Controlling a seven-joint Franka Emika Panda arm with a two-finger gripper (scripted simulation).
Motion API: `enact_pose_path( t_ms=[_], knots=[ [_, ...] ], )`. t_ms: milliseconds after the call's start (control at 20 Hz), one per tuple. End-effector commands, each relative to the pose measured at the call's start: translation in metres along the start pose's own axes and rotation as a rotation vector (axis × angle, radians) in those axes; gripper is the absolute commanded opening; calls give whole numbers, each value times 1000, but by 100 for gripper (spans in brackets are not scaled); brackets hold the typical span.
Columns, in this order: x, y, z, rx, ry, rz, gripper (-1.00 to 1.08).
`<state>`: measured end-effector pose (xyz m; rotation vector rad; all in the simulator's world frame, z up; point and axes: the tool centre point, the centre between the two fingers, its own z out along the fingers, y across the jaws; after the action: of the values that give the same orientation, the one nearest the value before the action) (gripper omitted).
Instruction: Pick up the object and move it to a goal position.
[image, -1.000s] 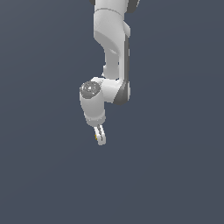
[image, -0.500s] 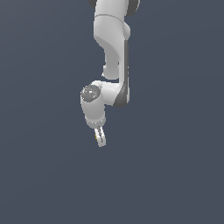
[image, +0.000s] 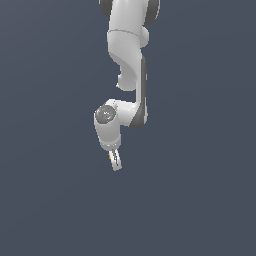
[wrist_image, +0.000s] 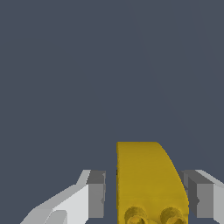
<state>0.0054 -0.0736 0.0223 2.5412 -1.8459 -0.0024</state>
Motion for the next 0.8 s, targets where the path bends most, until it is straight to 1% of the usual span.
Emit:
enact_pose_path(
  t_ms=[0, 500, 750],
  knots=[
    [0, -1, 0, 1, 0, 0, -100],
    [0, -1, 0, 2, 1, 0, -100],
    [1, 2, -9, 2, 1, 0, -100]
  ],
)
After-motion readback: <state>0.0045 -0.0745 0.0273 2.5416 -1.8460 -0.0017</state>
